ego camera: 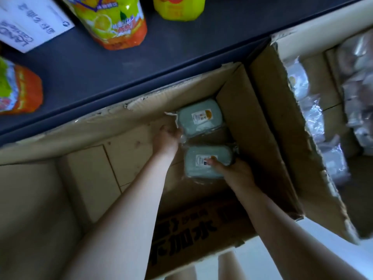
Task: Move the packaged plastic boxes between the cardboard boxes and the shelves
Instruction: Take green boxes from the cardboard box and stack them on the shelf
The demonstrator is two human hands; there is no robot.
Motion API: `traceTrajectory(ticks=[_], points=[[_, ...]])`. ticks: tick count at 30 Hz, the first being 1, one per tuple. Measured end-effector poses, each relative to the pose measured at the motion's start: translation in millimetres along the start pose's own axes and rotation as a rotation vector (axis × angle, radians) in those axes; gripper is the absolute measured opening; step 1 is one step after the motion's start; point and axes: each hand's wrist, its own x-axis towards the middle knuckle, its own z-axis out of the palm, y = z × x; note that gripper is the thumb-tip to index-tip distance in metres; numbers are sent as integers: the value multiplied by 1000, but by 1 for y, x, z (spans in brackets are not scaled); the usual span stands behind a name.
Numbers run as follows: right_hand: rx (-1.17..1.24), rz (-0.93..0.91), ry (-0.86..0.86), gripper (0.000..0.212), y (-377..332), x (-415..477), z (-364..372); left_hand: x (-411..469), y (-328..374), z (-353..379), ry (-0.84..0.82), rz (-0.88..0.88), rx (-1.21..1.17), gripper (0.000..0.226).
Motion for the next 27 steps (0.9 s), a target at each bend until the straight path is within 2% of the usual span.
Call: traceTrajectory(ticks=[2,3,6,10,13,18,23,25,27], points=[[-85,3,45,94,4,-6,-2,4,10,6,-46,10,-35,42],[-119,1,74,99,5,-9,-3,6,15,9,-78,2,-56,49],[-98,16,130,98,7,-15,-7,16,19,18,-119,-67,-120,74],[-85,-4,148,95,7,-20,-11,20,17,23,-136,-96,-248,54],[-82,-23,139,88,14,-24,-13,11,7,18,-141,-89,-348,47],[-138,-27,159,84,12,-38,-18,-17,-33,-8,3,-146,-205,52],[-182,-129,158,65,-4,-77,-32,-72,-57,-51,111,-163,-346,53],[-161,-190,154,54,-15,-98,-40,-93,-59,-74,187,-147,-357,43],[-153,-258,166,57,-27,-119,-49,-115,-56,-98,252,-115,-378,29]])
